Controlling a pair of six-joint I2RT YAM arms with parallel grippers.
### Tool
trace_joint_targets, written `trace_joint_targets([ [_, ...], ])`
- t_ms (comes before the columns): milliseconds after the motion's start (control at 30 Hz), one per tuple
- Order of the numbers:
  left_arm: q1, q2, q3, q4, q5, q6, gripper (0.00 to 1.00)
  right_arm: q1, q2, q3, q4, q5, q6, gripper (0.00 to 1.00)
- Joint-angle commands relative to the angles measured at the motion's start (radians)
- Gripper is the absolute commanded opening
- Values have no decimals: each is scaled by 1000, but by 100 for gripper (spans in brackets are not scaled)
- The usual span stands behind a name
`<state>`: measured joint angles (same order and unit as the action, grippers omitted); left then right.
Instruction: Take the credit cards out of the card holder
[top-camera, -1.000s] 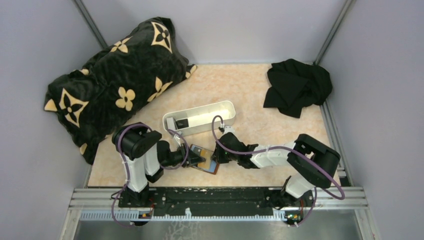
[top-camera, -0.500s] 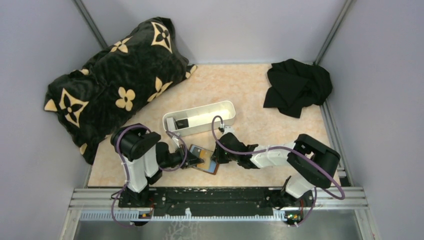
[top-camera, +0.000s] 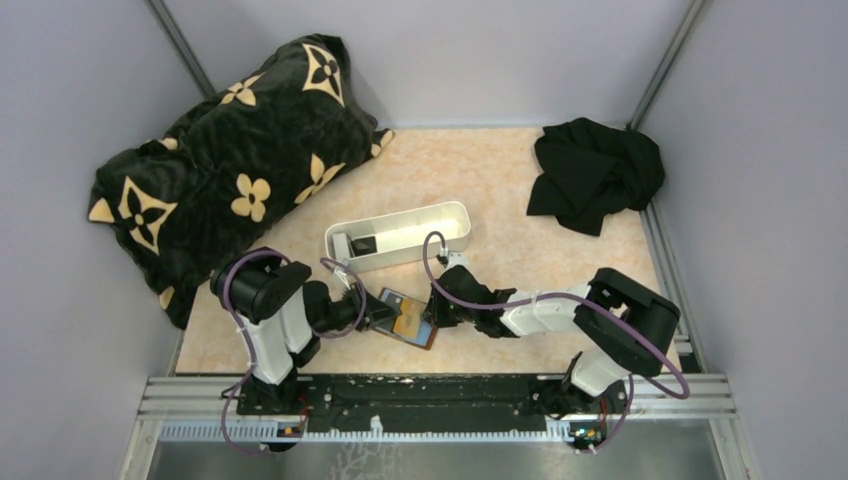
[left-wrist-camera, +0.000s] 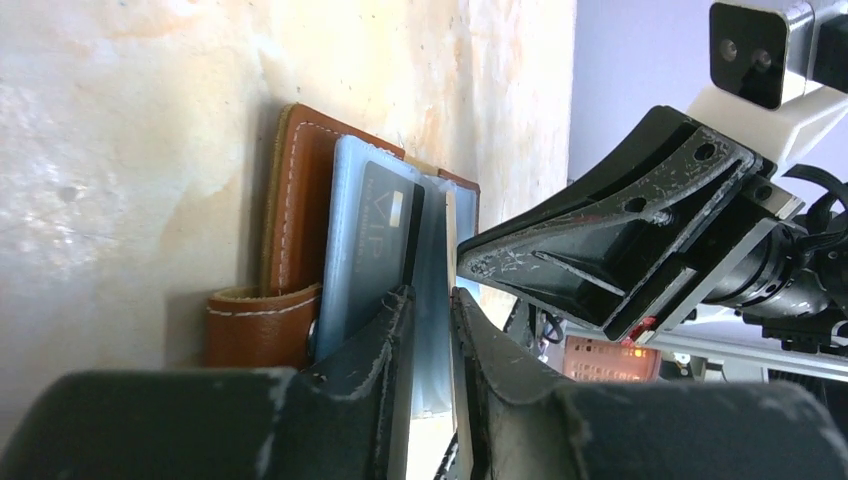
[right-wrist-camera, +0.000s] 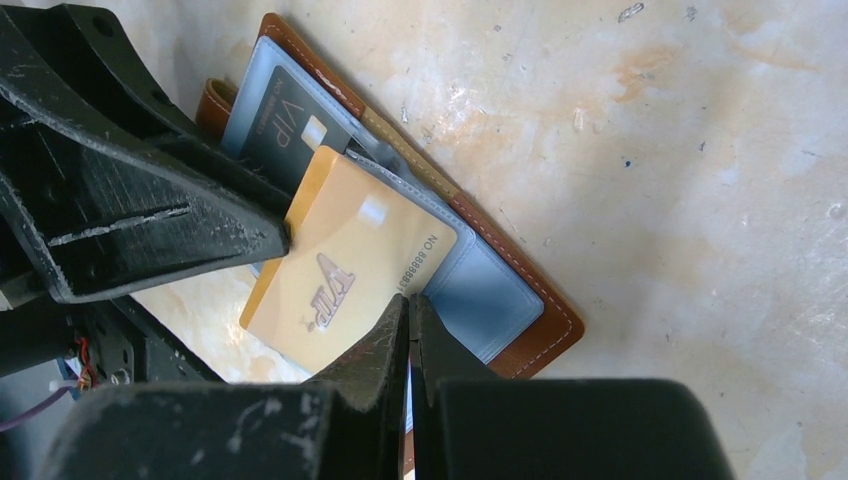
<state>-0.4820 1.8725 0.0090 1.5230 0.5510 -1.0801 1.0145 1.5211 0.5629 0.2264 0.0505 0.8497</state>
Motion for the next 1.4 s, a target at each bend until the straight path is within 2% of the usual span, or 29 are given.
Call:
trace_joint_targets([
  [0,21,4,-165,267,18,15,23,13,30,-15,-26,-1,-9,0],
  [267,22,9,-157,267,39,11,0,13,40,-14,-25,-3,-5,0],
  [500,26,-45,-159,266,57,-13,0,13,57,-15,-21,-5,-2,0],
  [767,101,-69,-164,257,115,-6,0,0,32,-22,-43,7,-5,0],
  [1033,154,-69,-193,261,116,22,0,-22,-20,-44,-59,23,-14,8],
  [1367,198,-199,-213,3,40,149,0,-29,-58,-25,-118,51,-42,10],
])
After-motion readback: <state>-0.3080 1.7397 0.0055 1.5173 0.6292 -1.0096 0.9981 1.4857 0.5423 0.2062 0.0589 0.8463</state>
